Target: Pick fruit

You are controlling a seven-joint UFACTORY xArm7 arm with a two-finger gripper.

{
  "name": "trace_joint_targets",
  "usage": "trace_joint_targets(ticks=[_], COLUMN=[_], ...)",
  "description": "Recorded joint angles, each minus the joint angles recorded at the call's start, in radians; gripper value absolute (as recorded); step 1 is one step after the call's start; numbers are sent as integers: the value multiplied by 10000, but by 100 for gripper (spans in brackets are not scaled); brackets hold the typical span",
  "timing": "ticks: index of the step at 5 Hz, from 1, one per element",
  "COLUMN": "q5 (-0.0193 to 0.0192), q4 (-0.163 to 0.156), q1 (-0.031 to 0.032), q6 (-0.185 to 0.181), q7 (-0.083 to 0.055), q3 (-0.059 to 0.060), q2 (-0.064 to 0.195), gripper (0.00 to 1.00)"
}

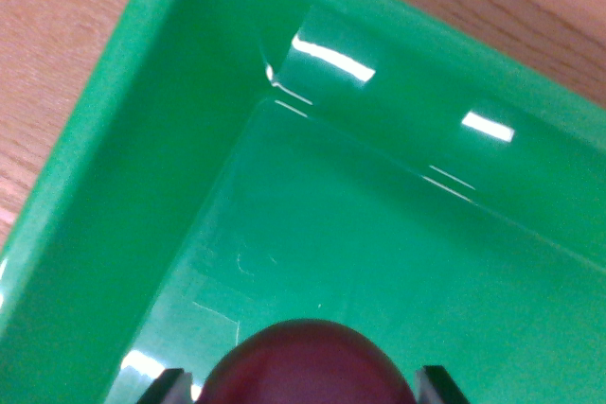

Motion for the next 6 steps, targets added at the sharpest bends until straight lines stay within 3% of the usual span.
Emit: trace_joint_targets(ticks=[1, 2, 5, 6], q5=[47, 47, 190, 190], q4=[283, 283, 1153, 1153], q1=[-17, -17, -69, -69], q6=[455, 455, 1853, 1853], q7=[-42, -42, -171, -171], q3=[17, 17, 70, 70], q2=[-175, -175, -712, -712], gripper=[100, 100, 100, 100])
